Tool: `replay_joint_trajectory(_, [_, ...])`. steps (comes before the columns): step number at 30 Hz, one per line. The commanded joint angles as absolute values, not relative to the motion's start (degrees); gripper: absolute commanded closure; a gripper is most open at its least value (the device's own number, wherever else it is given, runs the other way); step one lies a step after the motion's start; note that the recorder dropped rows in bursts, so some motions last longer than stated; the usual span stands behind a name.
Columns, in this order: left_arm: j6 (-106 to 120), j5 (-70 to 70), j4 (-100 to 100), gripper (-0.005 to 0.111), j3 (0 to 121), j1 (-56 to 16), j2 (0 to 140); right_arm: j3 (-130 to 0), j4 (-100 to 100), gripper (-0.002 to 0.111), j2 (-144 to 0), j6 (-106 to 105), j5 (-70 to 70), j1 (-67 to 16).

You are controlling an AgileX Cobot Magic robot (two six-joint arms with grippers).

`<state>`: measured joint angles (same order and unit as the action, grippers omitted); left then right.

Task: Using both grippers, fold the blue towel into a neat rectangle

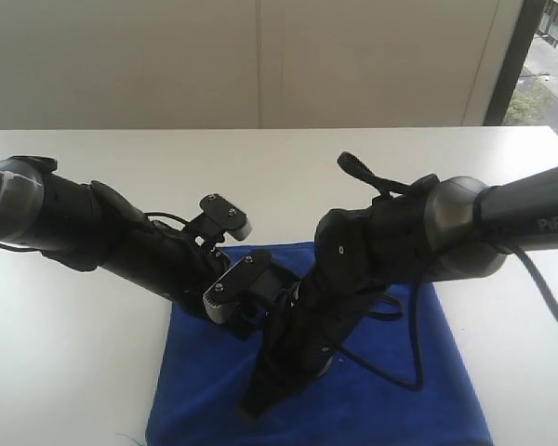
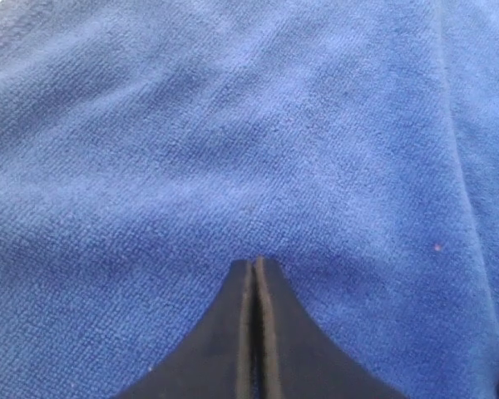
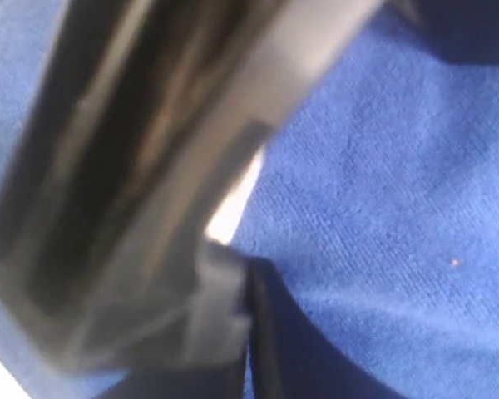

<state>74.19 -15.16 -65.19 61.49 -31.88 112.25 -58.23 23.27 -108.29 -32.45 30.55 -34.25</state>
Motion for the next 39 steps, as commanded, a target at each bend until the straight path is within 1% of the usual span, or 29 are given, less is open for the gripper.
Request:
replay_joint_trajectory(1, [74.78, -13.65, -65.73, 0.107, 61.29, -31.76, 113.31, -57.96, 22.91, 0.108, -110.27, -33.09, 34.74, -34.30])
replay_joint_trajectory(10, [74.78, -11.26, -65.61, 0.107, 61.29, -30.54, 113.31, -57.96, 22.91, 0.108, -109.83, -33.09, 37.75, -34.30])
replay_joint_trajectory(20, [74.78, -16.86, -65.46, 0.107, 61.43, -29.98, 112.60, -57.96, 22.12, 0.108, -107.76, -33.09, 35.54, -34.30])
replay_joint_trajectory(26, [74.78, -19.61, -65.46, 0.107, 61.43, -29.98, 107.68, -58.25, 21.11, 0.108, -102.86, -33.09, 34.04, -34.30])
replay_joint_trajectory(31, [74.78, -23.47, -65.46, 0.107, 61.43, -29.98, 105.58, -58.20, 22.37, 0.108, -101.44, -32.84, 34.68, -34.30])
replay_joint_trajectory(39, [73.65, -20.35, -62.84, 0.107, 58.07, -29.87, 106.56, -57.69, 23.71, 0.108, -101.57, -33.56, 33.45, -36.38])
